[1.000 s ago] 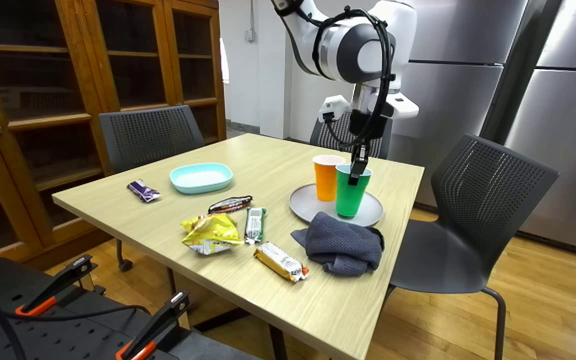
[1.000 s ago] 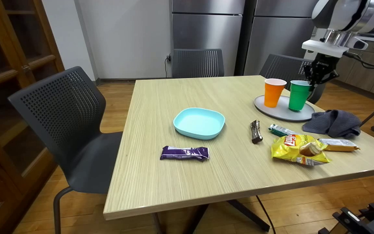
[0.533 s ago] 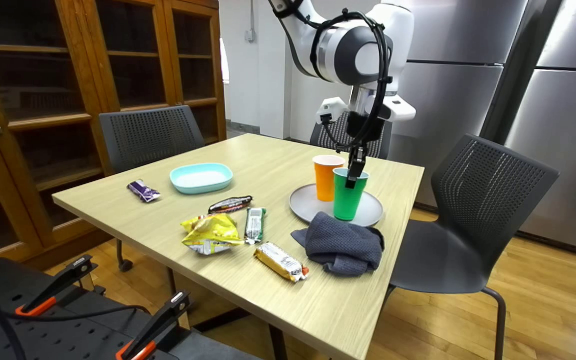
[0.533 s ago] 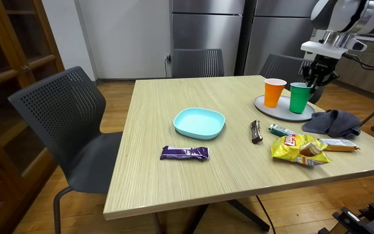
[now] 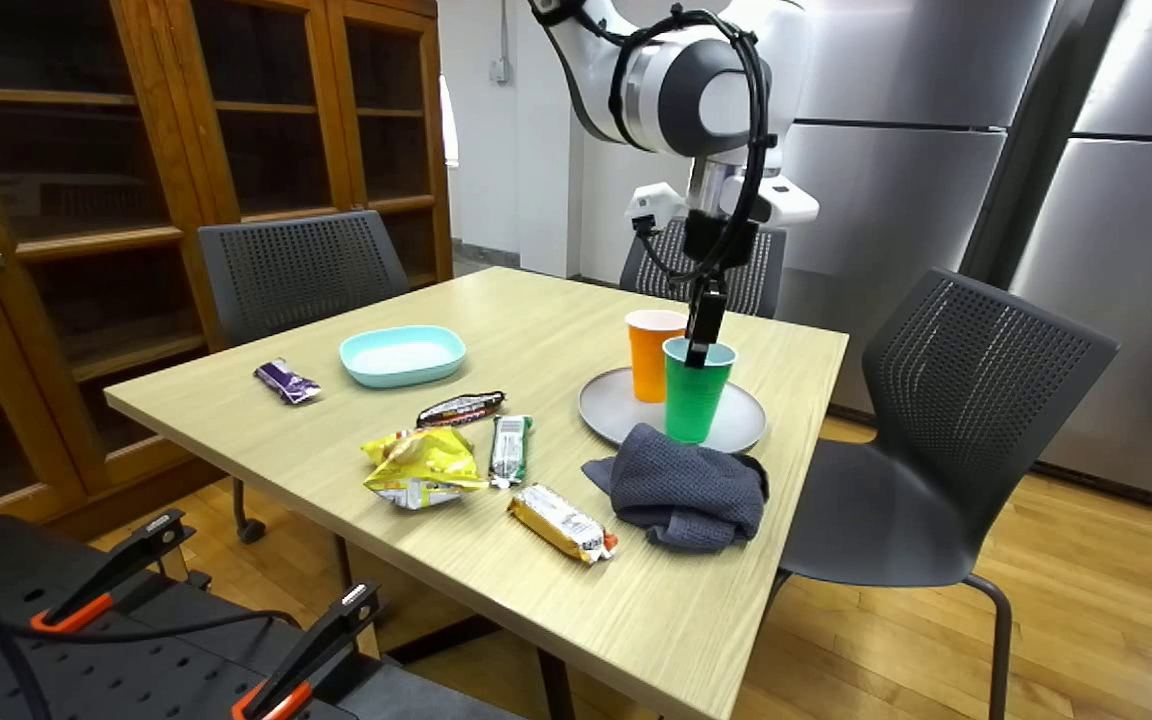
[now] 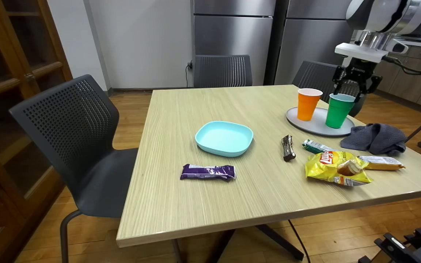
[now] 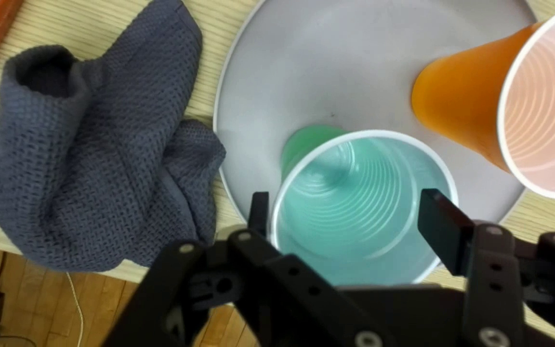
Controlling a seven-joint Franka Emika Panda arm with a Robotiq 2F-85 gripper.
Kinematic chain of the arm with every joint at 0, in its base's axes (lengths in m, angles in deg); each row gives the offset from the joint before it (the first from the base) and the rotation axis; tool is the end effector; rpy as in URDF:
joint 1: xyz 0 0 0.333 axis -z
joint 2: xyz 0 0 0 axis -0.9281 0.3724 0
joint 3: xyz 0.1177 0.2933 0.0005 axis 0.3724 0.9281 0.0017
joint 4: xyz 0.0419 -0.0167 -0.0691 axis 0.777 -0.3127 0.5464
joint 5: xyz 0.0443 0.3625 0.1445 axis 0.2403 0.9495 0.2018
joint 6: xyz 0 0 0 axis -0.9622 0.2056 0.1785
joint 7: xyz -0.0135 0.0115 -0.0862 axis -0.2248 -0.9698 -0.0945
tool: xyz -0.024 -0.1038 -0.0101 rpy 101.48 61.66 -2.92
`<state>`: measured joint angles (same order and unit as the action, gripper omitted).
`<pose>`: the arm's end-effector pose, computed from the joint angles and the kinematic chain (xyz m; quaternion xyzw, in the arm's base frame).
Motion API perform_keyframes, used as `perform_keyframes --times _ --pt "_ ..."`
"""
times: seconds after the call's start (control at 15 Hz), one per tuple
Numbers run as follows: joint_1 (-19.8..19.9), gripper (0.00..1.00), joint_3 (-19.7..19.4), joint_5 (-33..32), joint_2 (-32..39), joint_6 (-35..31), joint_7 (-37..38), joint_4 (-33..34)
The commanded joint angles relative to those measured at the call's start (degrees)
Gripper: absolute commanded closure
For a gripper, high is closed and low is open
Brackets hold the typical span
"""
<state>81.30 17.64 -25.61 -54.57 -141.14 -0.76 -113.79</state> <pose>0.5963 -0.3019 0.2330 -0.7851 0.6180 -0.0092 0.0408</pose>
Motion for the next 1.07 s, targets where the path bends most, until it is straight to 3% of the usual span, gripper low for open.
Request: perform_keyframes --times 0.0,1.0 --pt "-1.4 0.0 -0.5 -3.7 -5.0 0.7 -0.9 -3.0" --pt "-5.4 0.0 4.6 -7.3 -11.2 1.7 -15.7 -8.8"
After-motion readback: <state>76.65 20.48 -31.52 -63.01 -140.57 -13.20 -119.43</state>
